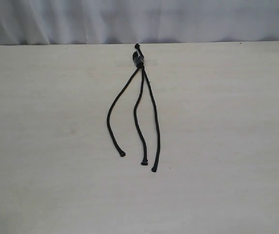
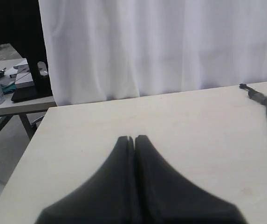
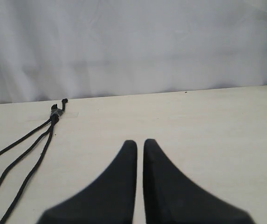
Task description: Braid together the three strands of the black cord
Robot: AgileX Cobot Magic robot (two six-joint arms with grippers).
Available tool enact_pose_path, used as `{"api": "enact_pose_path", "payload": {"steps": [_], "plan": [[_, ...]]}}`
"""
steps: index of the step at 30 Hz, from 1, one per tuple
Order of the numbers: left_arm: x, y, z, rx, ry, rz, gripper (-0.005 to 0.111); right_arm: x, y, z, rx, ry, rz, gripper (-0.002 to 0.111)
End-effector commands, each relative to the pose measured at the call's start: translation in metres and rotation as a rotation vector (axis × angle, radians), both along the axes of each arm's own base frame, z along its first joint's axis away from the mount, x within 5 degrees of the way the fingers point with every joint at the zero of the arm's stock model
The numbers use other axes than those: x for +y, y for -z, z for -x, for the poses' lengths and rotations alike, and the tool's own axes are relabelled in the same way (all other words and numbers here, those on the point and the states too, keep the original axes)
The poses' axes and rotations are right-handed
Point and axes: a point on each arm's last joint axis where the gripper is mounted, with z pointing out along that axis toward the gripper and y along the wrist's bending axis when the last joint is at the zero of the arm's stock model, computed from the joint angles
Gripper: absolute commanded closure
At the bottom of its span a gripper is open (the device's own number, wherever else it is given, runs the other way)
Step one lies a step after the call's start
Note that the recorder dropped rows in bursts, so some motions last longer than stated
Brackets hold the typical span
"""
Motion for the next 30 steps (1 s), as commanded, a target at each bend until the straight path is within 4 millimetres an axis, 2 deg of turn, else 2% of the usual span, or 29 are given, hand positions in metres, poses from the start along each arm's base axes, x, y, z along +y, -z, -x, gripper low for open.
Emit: {"api": "enact_pose_path", "payload": {"steps": [1, 5, 8, 11, 12, 14, 16, 17, 19, 20, 22, 24, 26, 28, 30], "plan": [[0.0, -0.009, -0.001, -0.125, -0.001, 0.077, 0.107, -0.001, -0.006, 0.0, -0.078, 0.013, 0.009, 0.104], [0.006, -0.035, 0.005, -0.479, -0.026, 0.408, 0.107, -0.005, -0.031, 0.003, -0.359, 0.048, -0.114, 0.104], [0.012, -0.052, 0.014, -0.724, -0.027, 0.524, 0.107, -0.014, -0.049, 0.011, -0.583, 0.111, -0.254, 0.104], [0.012, -0.063, 0.022, -0.899, 0.05, 0.664, 0.107, -0.022, -0.063, 0.021, -0.802, 0.109, -0.522, 0.104], [0.011, -0.067, 0.024, -0.94, 0.084, 0.668, 0.107, -0.023, -0.065, 0.024, -0.847, 0.081, -0.622, 0.104], [0.005, -0.078, 0.031, -1.034, 0.161, 0.556, 0.107, -0.024, -0.069, 0.027, -0.902, 0.033, -0.732, 0.104], [-0.004, -0.091, 0.037, -1.073, 0.22, 0.389, 0.107, -0.018, -0.075, 0.031, -0.967, -0.027, -0.631, 0.104], [-0.009, -0.102, 0.038, -1.051, 0.235, 0.291, 0.107, -0.01, -0.08, 0.033, -0.973, -0.071, -0.483, 0.104], [-0.012, -0.121, 0.034, -0.953, 0.217, 0.216, 0.107, 0.007, -0.102, 0.036, -0.945, -0.161, -0.191, 0.104], [-0.011, -0.128, 0.023, -0.84, 0.189, 0.196, 0.107, 0.012, -0.114, 0.03, -0.864, -0.185, -0.137, 0.104], [-0.009, -0.143, 0.008, -0.716, 0.16, 0.161, 0.107, 0.013, -0.133, 0.014, -0.683, -0.188, -0.152, 0.104], [-0.01, -0.154, -0.016, -0.611, 0.182, 0.097, 0.107, 0.014, -0.148, -0.01, -0.518, -0.194, -0.164, 0.104], [-0.016, -0.163, -0.042, -0.515, 0.261, -0.003, 0.107, 0.024, -0.157, -0.033, -0.43, -0.298, -0.155, 0.104], [-0.024, -0.165, -0.065, -0.42, 0.386, -0.026, 0.107, 0.038, -0.162, -0.058, -0.318, -0.457, -0.116, 0.104], [-0.03, -0.169, -0.084, -0.341, 0.482, -0.058, 0.107, 0.044, -0.165, -0.088, -0.194, -0.514, -0.085, 0.104]]}}
